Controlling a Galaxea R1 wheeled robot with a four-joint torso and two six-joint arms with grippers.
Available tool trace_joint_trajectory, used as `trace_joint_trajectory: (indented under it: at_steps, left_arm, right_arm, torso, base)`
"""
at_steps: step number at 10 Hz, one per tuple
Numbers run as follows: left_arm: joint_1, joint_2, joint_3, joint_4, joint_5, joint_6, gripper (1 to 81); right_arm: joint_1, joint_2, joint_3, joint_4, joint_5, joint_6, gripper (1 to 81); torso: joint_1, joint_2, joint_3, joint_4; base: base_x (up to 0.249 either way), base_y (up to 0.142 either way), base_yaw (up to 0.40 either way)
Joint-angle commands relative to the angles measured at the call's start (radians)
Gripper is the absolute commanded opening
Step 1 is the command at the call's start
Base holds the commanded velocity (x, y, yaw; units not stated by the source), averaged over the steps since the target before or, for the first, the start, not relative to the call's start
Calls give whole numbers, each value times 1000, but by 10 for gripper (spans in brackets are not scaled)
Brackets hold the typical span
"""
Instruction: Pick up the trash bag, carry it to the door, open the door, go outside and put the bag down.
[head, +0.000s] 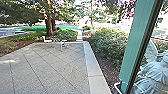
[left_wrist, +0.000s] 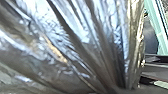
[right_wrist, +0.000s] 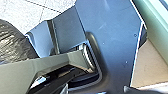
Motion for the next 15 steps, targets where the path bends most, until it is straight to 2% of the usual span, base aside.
trace_joint_trajectory:
  at_steps: [1,2,3,9,10,11,12,13,15]
  left_arm:
    - [-53,-3,-4,-7,63,6,10]
    - [-53,-3,-5,-8,62,6,10]
    - [-53,-4,-5,-8,60,6,10]
    - [-60,-17,22,-5,69,6,10]
    - [-64,-30,47,-5,71,6,10]
    - [-71,-63,108,-5,73,6,10]
    - [-79,-95,163,-7,73,3,10]
    - [-88,-121,203,-8,73,0,10]
    - [-117,-179,285,-14,77,-3,10]
  right_arm:
    - [43,9,5,-3,-59,-1,811]
    - [42,9,5,-3,-59,-1,811]
    - [43,9,5,-3,-59,-1,811]
    - [43,9,5,-3,-59,-1,811]
    - [44,7,5,-2,-59,-1,811]
    - [45,7,5,-5,-59,-4,811]
    - [45,7,7,-3,-61,-4,811]
    - [45,7,10,-5,-61,-4,811]
    - [43,7,7,-8,-63,-4,811]
  torso:
    - [0,0,0,96]
    - [0,0,0,119]
    - [0,0,0,150]
    - [0,0,0,355]
    - [0,0,0,292]
    - [0,0,0,320]
    - [0,0,0,339]
    - [0,0,0,344]
    - [0,0,0,344]
  base:
    - [0,0,0]
    - [0,0,0]
    - [0,0,0]
    - [0,0,0]
    - [0,0,0]
    - [0,0,0]
    - [0,0,0]
    - [0,0,0]
    - [0,0,0]
